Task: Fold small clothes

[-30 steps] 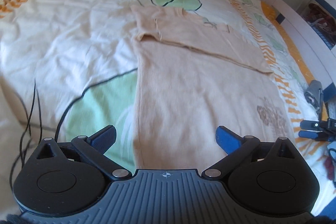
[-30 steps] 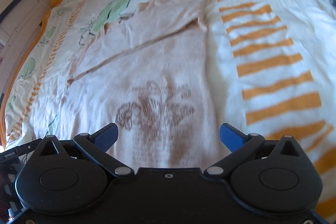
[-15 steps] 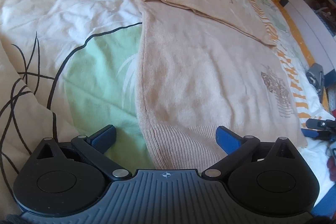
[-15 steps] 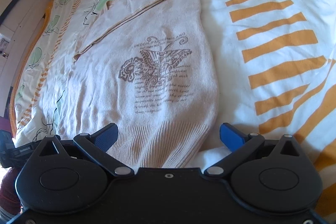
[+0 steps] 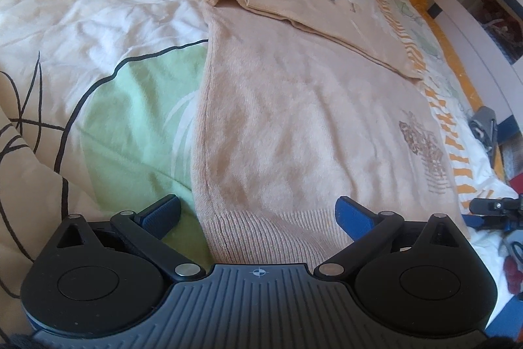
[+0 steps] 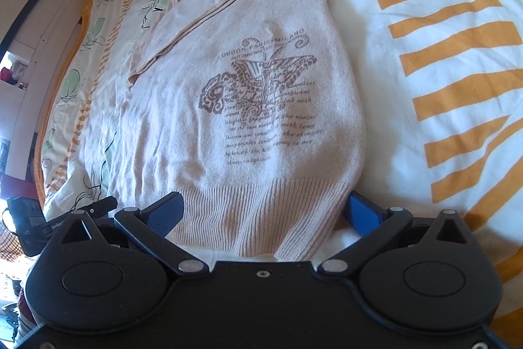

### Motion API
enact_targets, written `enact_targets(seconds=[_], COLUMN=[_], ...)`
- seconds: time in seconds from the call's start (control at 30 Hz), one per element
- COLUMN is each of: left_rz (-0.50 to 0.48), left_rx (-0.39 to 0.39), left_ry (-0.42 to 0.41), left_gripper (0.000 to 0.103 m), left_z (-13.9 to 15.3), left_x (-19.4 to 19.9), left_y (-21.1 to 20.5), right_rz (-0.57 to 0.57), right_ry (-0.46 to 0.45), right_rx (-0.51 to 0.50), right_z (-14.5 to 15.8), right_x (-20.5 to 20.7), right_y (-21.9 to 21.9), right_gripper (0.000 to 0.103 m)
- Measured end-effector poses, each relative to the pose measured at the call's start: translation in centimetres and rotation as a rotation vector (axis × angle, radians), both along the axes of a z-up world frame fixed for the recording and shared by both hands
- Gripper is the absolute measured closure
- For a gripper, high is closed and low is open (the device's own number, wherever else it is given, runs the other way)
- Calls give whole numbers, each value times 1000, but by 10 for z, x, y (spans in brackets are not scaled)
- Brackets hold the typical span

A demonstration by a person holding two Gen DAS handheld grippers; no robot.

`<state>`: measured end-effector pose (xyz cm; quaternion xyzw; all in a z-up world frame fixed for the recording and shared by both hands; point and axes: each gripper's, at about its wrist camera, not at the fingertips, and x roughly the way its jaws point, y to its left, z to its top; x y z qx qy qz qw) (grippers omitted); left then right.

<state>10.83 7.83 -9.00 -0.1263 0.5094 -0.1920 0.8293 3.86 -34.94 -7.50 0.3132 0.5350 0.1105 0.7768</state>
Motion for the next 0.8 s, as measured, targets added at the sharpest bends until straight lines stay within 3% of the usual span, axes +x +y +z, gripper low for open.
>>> enact_targets(seconds=[0.27, 0.4, 0.43, 0.6, 0.67, 0.8], left_rz=[24, 43, 48, 49, 39, 35], left_rx=[-21, -13, -14, -31, -33, -36], left_ry=[5, -4, -4, 9, 14, 23], left_gripper=[5, 28, 36, 58, 59, 61], left_z=[0, 2, 2, 3, 3, 4], left_x=[1, 0, 0, -2, -2, -3], left_y=[3, 6, 8, 11, 11, 10], right_rz=[18, 6, 5, -3, -6, -4], right_ry=[4, 3, 1, 7, 14, 23], right_rx=[2, -6, -7, -12, -6, -7], right_z=[1, 3, 4, 7, 6, 6], right_x=[-2, -4, -5, -11, -13, -16], right_y=[-1, -2, -3, -5, -6, -5], right_gripper=[0, 6, 9, 28, 41, 50])
